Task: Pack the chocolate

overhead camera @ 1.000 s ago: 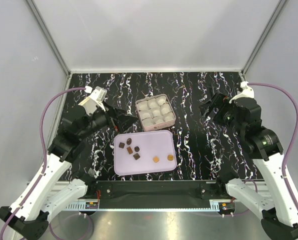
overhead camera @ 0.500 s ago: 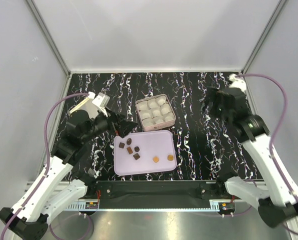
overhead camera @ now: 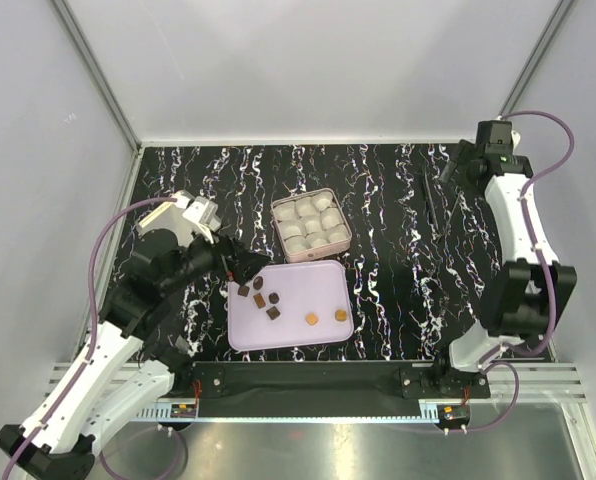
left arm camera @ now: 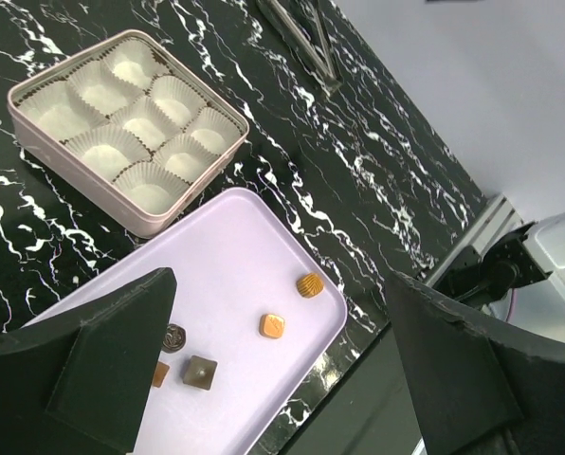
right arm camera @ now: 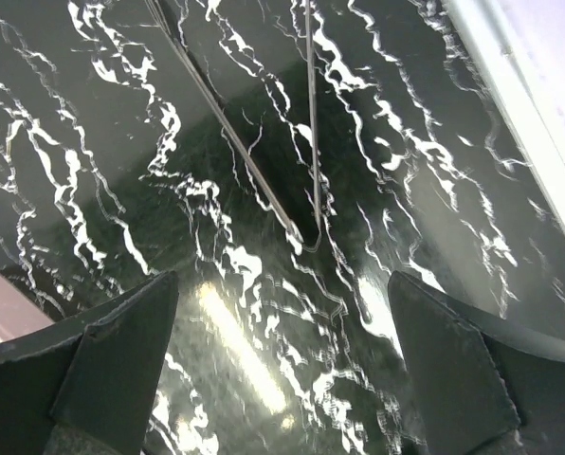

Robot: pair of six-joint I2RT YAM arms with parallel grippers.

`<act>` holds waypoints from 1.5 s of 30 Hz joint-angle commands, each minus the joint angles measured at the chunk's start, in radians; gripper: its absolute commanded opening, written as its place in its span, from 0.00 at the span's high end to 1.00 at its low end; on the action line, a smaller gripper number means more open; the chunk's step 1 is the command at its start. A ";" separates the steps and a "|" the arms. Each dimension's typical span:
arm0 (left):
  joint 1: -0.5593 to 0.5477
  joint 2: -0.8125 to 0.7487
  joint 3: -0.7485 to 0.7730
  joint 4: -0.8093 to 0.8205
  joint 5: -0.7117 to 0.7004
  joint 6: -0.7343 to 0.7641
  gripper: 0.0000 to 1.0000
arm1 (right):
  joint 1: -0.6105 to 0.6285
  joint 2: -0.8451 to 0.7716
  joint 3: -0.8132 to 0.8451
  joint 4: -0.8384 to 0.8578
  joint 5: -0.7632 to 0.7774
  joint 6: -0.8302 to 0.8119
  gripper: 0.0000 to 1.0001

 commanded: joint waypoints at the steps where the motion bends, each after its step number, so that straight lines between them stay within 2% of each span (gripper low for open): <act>1: 0.000 -0.036 -0.013 0.023 -0.071 -0.043 0.01 | -0.040 0.091 0.047 0.064 -0.176 -0.050 0.00; 5: 0.000 -0.051 -0.019 0.025 -0.053 -0.012 0.01 | -0.054 0.231 0.090 0.093 -0.168 -0.074 0.00; 12: 0.000 -0.060 -0.016 0.011 0.024 0.060 0.01 | -0.087 0.371 0.127 0.152 -0.219 -0.128 0.00; 19: 0.000 -0.043 -0.020 0.023 0.102 0.086 0.01 | -0.090 0.433 0.127 0.190 -0.246 -0.235 0.01; 24: 0.000 -0.030 -0.012 0.017 0.107 0.095 0.01 | -0.090 0.455 0.107 0.236 -0.305 -0.274 0.06; 29: 0.000 -0.030 -0.016 0.016 0.108 0.097 0.01 | -0.090 0.484 0.104 0.253 -0.271 -0.286 0.00; 45: 0.000 -0.031 -0.014 0.012 0.099 0.098 0.01 | -0.090 0.618 0.222 0.213 -0.277 -0.283 0.02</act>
